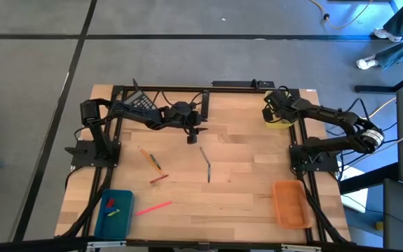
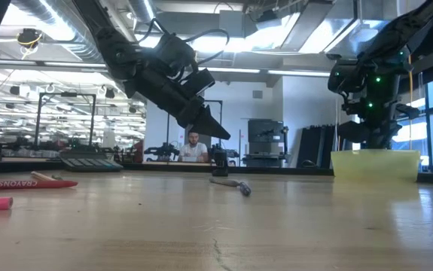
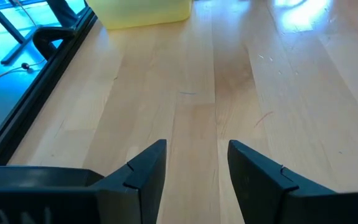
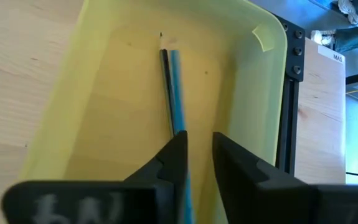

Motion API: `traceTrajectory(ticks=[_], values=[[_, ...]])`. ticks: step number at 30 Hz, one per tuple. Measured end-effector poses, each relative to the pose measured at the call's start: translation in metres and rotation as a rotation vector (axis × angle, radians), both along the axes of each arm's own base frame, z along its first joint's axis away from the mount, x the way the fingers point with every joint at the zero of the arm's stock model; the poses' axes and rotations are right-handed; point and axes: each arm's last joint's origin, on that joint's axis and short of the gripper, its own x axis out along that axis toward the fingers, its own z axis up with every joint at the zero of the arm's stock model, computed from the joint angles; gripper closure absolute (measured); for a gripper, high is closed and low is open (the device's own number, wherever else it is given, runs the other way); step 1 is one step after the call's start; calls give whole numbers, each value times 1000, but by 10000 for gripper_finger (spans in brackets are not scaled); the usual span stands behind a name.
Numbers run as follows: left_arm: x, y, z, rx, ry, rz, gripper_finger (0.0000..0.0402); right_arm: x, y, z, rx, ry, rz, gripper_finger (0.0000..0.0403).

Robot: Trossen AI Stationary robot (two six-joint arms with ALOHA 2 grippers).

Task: Sort crayons/erasers/pens/pencils in bins
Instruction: Put the blue pencil into the yellow bin, then put the orange pencil into the yellow bin

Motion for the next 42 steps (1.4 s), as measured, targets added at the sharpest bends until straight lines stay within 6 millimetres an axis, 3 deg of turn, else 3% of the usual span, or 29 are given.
traceTrajectory(ticks=[7,14,20,25,32,37,42], values=[[0,0,0,-22,-4,12,239,0,0,0,-1,0,1,268],[0,0,0,-25,-4,23,239,4,1,2,-27,4,34,254],[-1,1,-1,-1,17,71,239,19,0,29,-112,-63,130,254],[-3,3,-4,38,60,125,239,37,-1,52,-204,-214,252,254],[-4,2,-6,38,88,120,239,64,8,64,-249,-405,496,254],[-8,2,-10,29,143,163,239,73,12,69,-289,-427,613,254],[-9,2,-12,31,163,173,239,81,11,74,-274,-570,730,254]])
